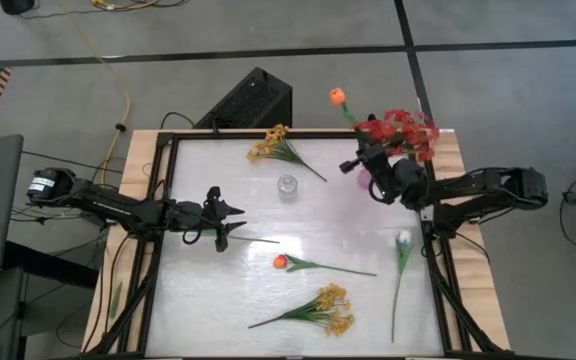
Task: Sort flowers into vase by color
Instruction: Put the right orange flower into the pink flower vase
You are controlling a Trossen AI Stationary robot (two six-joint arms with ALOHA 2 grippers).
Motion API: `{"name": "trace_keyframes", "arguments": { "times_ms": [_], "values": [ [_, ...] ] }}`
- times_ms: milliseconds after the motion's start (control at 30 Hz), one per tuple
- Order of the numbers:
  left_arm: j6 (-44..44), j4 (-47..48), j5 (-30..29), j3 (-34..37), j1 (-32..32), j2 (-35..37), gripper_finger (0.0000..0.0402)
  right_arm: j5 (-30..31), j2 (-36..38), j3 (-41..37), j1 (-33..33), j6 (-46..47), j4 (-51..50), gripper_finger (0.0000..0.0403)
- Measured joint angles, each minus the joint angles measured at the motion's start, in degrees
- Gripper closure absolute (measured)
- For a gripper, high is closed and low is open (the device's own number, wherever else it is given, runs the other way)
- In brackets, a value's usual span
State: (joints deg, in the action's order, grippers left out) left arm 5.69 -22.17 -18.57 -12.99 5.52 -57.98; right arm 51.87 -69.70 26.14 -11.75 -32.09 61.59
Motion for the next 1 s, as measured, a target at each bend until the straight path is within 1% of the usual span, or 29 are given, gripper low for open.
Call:
{"name": "trace_keyframes", "arguments": {
  "times_ms": [100, 333, 567, 700, 900, 1000],
  "values": [
    [0.0, 0.0, 0.0, 0.0, 0.0, 0.0, 0.0258, 1.6, 0.0, 0.0, 1.5, -0.9, 2.0, 0.0387],
    [0.2, 0.0, 0.0, 0.0, 0.0, 0.0, 0.0258, 8.3, 0.0, 0.0, 2.4, -1.5, 2.2, 0.0387],
    [0.6, 0.0, 0.0, 0.0, 0.0, 0.0, 0.0258, 14.5, 0.0, 0.0, 4.2, -7.1, 2.4, 0.0387],
    [0.6, 0.0, 0.0, 0.0, 0.0, 0.0, 0.0258, 19.0, 0.0, 0.0, 5.1, -7.7, 2.1, 0.0387],
    [0.6, 0.0, 0.0, 0.0, 0.0, 0.0, 0.0258, 21.9, 0.0, 0.0, 5.8, -8.5, 2.3, 0.0387],
    [0.6, 0.0, 0.0, 0.0, 0.0, 0.0, 0.0258, 22.3, 0.0, 0.0, 5.9, -8.5, 2.3, 0.0387]
  ]
}}
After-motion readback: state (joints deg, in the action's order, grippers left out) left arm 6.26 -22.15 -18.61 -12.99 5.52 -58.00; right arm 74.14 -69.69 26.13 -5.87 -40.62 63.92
